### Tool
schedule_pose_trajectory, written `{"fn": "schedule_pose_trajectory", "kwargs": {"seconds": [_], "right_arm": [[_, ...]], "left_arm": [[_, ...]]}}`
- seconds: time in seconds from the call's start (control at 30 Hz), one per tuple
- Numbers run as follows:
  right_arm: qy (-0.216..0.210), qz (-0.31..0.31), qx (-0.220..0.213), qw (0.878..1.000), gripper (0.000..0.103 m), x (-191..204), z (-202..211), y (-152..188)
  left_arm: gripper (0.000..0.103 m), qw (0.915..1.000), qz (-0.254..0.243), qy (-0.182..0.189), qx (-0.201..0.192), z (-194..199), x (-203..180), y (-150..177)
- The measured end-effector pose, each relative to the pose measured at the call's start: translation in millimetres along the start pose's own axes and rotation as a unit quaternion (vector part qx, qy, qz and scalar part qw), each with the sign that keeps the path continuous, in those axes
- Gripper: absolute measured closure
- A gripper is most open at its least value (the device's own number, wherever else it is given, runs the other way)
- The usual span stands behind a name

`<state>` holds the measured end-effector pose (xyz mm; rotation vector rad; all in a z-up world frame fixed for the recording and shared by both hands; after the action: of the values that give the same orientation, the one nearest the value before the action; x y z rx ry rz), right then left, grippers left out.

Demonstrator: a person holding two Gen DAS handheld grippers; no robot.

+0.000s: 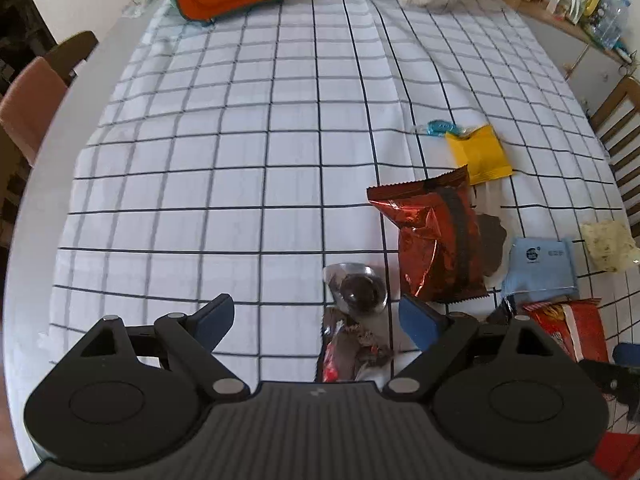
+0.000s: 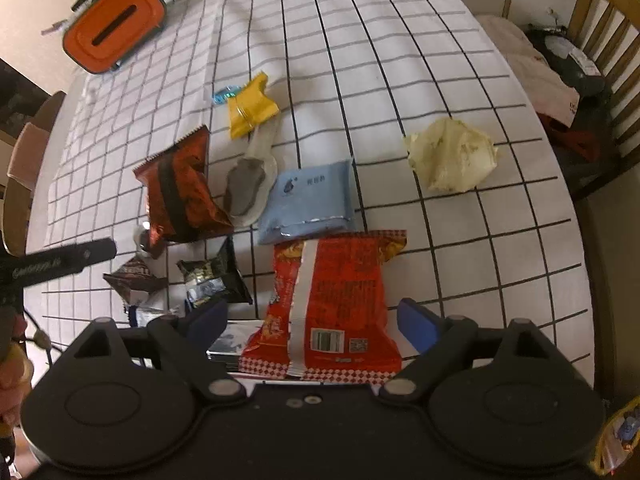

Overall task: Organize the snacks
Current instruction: 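Reach the right gripper toward the red chip bag and open it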

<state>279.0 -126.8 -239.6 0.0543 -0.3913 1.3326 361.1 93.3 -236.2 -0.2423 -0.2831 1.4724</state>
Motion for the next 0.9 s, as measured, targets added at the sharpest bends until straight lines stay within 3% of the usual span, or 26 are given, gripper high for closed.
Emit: {"fn": "schedule_pose_trajectory", "kwargs": {"seconds": [0.27,0.33,0.4,0.77,0.9], "right_arm": [[0.002,-0.001,0.015,1.000,0.018,-3.6,-10.1,0.6],[0.004,-0.004,0.018,1.000,0.019,-4.9,-12.8,1.4],[0.006,-0.005,0.019,1.000,0.020,-4.9,-14.7,1.3],[0.021,0.011,0.018,1.000,0.027,-2.5,-24.1,-1.1],[0.022,0.016,0.016,1.000,0.031,-2.4,-23.7,-1.4]], "left_arm": [[0.018,0.9997,-0.020,-0.004,0.014,-28.2,-15.4,-3.1],[0.028,0.9996,-0.018,-0.003,0.020,-33.7,-15.1,-2.9],[0.032,0.9994,-0.017,0.003,0.028,-38.5,-16.1,-0.8],[0.035,0.9994,-0.027,0.002,0.021,-49.1,-17.8,1.0],[0.049,0.9994,-0.033,0.005,0.010,-47.3,-18.4,-1.6]]}}
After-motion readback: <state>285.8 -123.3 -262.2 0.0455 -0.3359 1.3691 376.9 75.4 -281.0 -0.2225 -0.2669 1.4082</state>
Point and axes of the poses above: each gripper's, at about its wrist camera, not at the fingertips, and z roughly against the way its jaws point, x to its left, y to its underside, the point moved 10 cm from there along -z, roughly the way its jaws point, and after that the axes turned 3 degrees about -y, right-handed, at the moved point
